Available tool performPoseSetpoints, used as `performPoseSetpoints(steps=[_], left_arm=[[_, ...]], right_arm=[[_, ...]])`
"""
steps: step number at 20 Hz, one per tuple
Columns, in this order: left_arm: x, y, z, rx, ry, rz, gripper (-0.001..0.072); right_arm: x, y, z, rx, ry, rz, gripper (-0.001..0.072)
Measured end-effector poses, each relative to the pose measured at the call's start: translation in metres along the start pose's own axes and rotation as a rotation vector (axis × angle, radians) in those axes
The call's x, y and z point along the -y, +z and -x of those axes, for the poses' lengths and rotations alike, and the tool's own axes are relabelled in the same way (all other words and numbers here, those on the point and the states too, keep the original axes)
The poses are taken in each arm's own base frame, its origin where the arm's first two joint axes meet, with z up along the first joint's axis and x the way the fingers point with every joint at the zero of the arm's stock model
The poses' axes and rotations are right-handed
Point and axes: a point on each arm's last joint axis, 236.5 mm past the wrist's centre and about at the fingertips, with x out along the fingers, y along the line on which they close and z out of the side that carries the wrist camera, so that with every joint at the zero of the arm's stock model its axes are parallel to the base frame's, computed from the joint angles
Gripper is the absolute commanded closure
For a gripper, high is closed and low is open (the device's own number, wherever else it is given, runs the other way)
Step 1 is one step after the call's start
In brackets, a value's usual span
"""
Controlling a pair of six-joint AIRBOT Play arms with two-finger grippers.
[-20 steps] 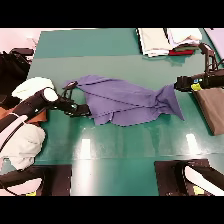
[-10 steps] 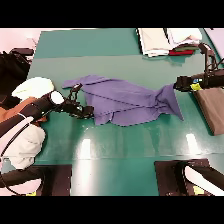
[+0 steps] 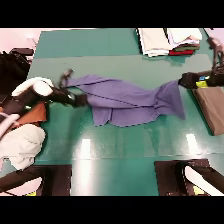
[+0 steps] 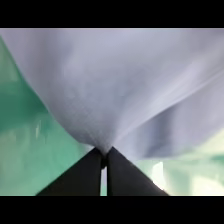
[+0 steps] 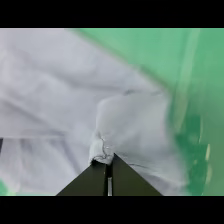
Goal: Fold the shirts.
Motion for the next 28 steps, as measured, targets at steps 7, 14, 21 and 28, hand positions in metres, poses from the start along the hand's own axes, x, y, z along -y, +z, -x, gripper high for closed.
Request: performPoseSetpoints(steps=[7, 14, 21, 28], left_arm=[[0.105, 0.124, 0.319, 0.769, -0.005, -0.288, 0.0685], [0.22, 0.04, 0.566, 1.331, 0.023, -0.575, 0.0686], [0.183, 0.06, 0.543, 1.236, 0.163, -0.512, 0.0685], [0.022, 0.145, 0.293, 0.592, 0.285, -0.229, 0.0685]], right_arm=[[-0.04, 0.088, 0.172, 0.468, -0.071, 0.143, 0.0698], [-0.084, 0.097, 0.338, 0.833, -0.226, 0.256, 0.0699], [-0.091, 0.112, 0.346, 0.777, -0.214, 0.284, 0.0699], [-0.034, 0.119, 0.146, 0.275, -0.052, 0.143, 0.0699]])
